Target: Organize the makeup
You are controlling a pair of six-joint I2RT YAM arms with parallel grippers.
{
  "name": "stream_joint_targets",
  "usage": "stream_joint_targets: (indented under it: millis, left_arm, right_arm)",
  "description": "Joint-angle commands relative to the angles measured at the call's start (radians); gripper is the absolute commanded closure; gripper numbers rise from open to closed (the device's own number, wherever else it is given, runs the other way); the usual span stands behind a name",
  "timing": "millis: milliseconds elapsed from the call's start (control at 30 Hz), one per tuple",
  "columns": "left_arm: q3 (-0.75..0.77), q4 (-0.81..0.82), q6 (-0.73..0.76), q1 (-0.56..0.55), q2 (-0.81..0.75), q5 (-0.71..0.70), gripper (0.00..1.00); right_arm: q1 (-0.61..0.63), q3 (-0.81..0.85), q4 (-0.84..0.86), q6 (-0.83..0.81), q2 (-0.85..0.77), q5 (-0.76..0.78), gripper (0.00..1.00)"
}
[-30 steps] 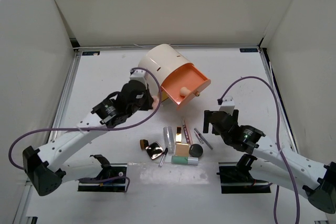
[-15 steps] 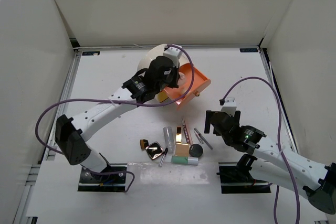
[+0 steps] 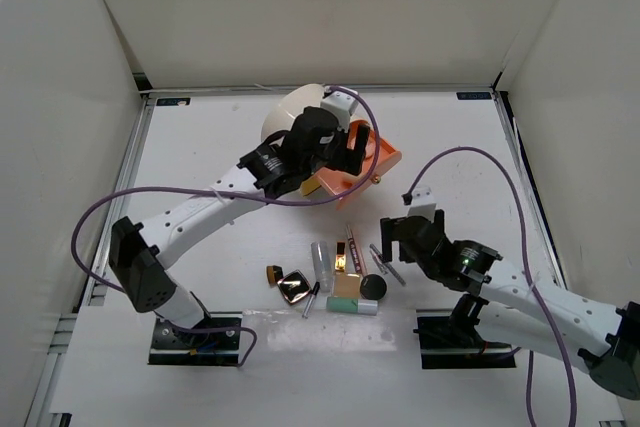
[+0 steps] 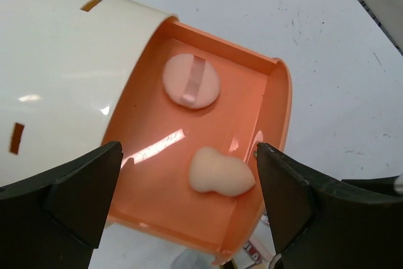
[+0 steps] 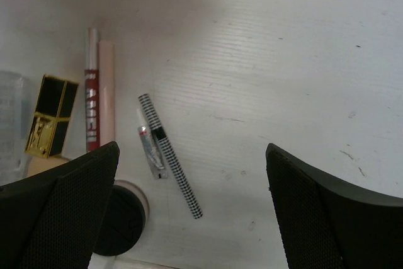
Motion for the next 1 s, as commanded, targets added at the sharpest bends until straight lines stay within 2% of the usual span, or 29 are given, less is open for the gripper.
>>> stream_joint_targets:
  millis: [0, 100, 233, 367, 500, 600, 667, 733, 967]
  left_arm:
    - [0.020, -0.069, -0.038, -0.016, -0.132, -0.033, 0.02]
    - [-0.060, -0.167, -0.127, -0.024, -0.242, -0.107, 0.02]
    - [-0.204, -0.345, -0.341, -0.025, -0.420, -0.285, 0.02]
    - [-0.319, -0.596, -0.538, -0.024, -0.562, -0.354, 0.02]
    - [-0.436, -0.698, -0.680, -0.024, -0.649, -0.354, 0.02]
    - [-0.457, -0.732, -0.705, -0.022, -0.669, -0.339, 0.02]
    - [-0.439, -0.762, -0.722, -0.022, -0.672, -0.322, 0.02]
    - [-0.427, -0.775, -0.724, -0.022, -0.684, -0.301, 0.02]
    - [-0.463, -0.805, -0.742, -0.024, -0.776, -0.290, 0.02]
  right_arm:
    - [0.085, 0.057, 0.057, -0.070, 0.054, -0.006, 0.01]
    - [0.202, 0.091, 0.076, -0.089, 0.165, 0.037, 0.01]
    - [0.334, 0.130, 0.174, -0.119, 0.281, 0.019, 0.02]
    - [0.368, 0.163, 0.315, -0.150, 0.383, -0.055, 0.05]
    - [0.386, 0.209, 0.468, -0.153, 0.518, -0.107, 0.10]
    - [0.392, 0.253, 0.518, -0.144, 0.628, -0.101, 0.15]
    - [0.389, 0.322, 0.481, -0.095, 0.717, -0.058, 0.16]
    - [0.392, 0.370, 0.463, -0.071, 0.784, -0.043, 0.22]
    - [0.392, 0.382, 0.426, 0.083, 0.877, 0.031, 0.30]
